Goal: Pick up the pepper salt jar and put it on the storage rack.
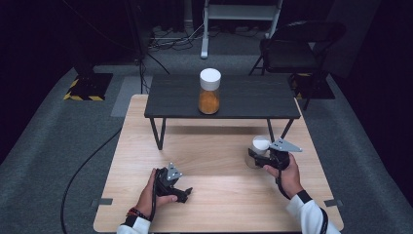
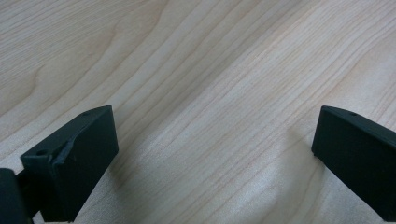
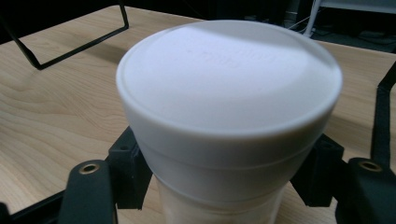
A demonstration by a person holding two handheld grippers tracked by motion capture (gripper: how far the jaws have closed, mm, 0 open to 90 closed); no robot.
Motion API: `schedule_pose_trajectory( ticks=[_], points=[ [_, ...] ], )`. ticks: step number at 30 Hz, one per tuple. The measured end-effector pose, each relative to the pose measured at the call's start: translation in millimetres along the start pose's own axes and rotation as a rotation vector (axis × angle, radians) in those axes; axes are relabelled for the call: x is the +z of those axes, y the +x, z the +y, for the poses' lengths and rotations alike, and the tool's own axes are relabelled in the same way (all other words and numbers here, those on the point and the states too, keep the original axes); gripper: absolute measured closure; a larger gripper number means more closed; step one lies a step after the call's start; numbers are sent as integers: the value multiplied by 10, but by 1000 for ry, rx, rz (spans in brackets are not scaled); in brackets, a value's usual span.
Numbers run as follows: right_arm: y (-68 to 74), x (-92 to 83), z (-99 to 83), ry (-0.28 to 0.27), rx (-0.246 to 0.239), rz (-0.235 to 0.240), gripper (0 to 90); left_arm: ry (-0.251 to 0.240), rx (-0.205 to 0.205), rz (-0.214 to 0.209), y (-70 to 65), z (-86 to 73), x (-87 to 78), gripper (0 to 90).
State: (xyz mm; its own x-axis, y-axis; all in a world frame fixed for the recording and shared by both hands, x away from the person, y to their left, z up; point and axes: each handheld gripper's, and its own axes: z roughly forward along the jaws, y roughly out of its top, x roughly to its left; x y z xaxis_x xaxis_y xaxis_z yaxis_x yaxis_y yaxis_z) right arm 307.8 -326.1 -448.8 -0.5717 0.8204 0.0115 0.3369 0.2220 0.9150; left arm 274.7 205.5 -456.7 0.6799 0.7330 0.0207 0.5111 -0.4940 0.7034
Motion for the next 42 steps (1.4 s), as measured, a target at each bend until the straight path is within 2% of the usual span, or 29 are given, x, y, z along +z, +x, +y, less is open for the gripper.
schedule_pose_trajectory(
  ticks=[5,18,23,27,35,42],
  points=[
    [30,-2,-11,-10,-27,-14,341,0,0,0,0,0,0,3],
    [78,-68,2,-19,-39,-19,343,0,0,0,0,0,0,3],
    [111,-166,61,-35,-57,-22,343,0,0,0,0,0,0,3],
    [103,-253,120,-42,-45,-10,343,0,0,0,0,0,0,3],
    [141,-401,273,-42,-74,-17,343,0,0,0,0,0,0,4],
    [119,-506,390,-63,-73,-5,343,0,1,0,1,0,0,3]
  ],
)
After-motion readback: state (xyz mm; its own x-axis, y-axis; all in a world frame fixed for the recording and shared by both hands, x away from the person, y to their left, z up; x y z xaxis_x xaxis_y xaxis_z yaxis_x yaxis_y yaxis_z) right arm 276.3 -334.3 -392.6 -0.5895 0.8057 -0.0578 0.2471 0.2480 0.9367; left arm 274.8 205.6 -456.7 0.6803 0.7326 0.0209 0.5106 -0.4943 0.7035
